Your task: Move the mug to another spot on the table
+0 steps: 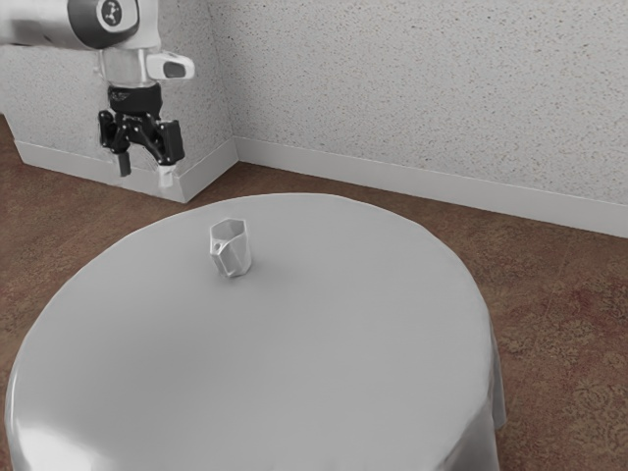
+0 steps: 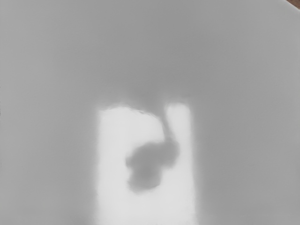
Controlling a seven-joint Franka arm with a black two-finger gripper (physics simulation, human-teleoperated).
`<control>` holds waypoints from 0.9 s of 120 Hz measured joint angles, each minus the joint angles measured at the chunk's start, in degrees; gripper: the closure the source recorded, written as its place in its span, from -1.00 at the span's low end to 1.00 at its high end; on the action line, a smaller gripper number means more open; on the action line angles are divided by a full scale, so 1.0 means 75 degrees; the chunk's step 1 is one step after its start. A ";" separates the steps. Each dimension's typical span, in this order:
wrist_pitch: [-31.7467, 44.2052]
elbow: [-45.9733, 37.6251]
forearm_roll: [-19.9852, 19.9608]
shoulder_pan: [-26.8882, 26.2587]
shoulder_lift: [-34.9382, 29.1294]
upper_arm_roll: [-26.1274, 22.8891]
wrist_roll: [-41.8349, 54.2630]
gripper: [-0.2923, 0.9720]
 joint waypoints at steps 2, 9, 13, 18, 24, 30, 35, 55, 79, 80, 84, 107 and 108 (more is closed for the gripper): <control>0.0115 0.0013 -0.0004 0.0000 0.0006 -0.0001 0.0029 -0.54; 0.0454 0.0038 -0.0033 -0.0001 0.0005 -0.0002 0.0123 -0.54; 0.0605 0.0043 -0.0045 -0.0002 0.0001 0.0000 0.0172 -0.54; 0.0758 0.0047 -0.0052 0.0000 -0.0011 -0.0004 0.0229 -0.54; 0.0890 0.0049 -0.0060 -0.0009 -0.0046 -0.0007 0.0257 -0.54; 0.0968 0.0050 -0.0067 -0.0012 -0.0086 -0.0010 0.0219 -0.54; 0.1028 0.0010 -0.0071 -0.0019 -0.0177 -0.0011 0.0160 -0.54; 0.1675 -0.1966 -0.0023 -0.0064 -0.1461 -0.0022 -0.0084 -0.54; 0.3318 -0.4330 0.0142 -0.0028 -0.2038 0.0123 -0.0316 -0.54; 0.3398 -0.4389 0.0154 -0.0027 -0.2045 0.0130 -0.0324 -0.54; 0.3727 -0.4610 0.0195 -0.0025 -0.2053 0.0161 -0.0354 -0.54; 0.5704 -0.5411 0.0279 -0.0025 -0.1823 0.0185 -0.0399 -0.54; 0.5796 -0.5433 0.0277 -0.0026 -0.1807 0.0183 -0.0393 -0.54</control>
